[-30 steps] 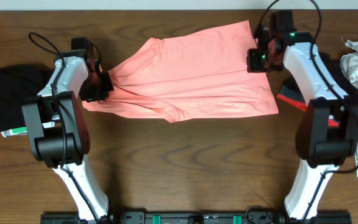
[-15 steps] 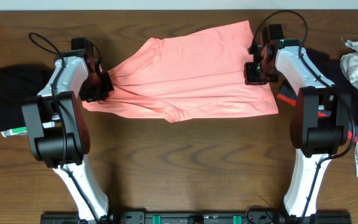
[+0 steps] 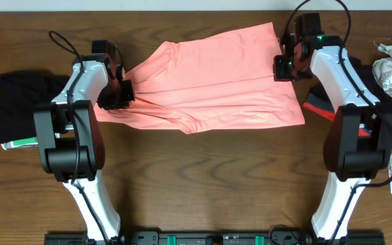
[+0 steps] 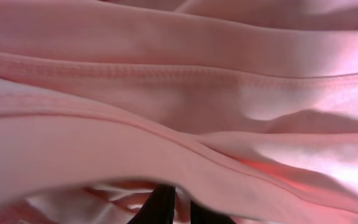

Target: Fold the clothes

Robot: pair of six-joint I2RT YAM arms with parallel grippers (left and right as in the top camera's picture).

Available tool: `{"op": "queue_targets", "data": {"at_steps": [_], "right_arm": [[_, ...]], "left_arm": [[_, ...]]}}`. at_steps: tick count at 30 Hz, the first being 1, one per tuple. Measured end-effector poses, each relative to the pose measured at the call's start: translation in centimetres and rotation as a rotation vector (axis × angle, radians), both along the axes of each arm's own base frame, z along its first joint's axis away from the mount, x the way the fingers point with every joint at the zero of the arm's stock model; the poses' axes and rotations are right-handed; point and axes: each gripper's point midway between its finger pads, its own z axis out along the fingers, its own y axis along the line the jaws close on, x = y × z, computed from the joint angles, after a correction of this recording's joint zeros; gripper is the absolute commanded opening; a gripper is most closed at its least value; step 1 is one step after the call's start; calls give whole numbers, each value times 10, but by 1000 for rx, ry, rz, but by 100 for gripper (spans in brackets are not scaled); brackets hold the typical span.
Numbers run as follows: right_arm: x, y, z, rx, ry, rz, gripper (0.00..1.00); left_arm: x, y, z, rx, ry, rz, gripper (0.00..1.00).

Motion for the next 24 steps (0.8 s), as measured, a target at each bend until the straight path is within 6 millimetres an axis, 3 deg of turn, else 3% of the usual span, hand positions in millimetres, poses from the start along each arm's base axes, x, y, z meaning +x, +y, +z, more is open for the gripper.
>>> {"op": "queue_targets", "data": {"at_steps": [8, 16, 24], "right_arm": [[-14, -7, -62, -20, 147, -11, 1], [-28, -9, -63, -29, 221, -16, 1], [-64, -11, -63, -37, 373, -45, 1]], "left_arm": [[-2, 0, 0, -4, 9, -1, 11], [-3, -1, 0, -4, 11, -3, 12], [-3, -1, 0, -4, 12, -3, 13]]}}
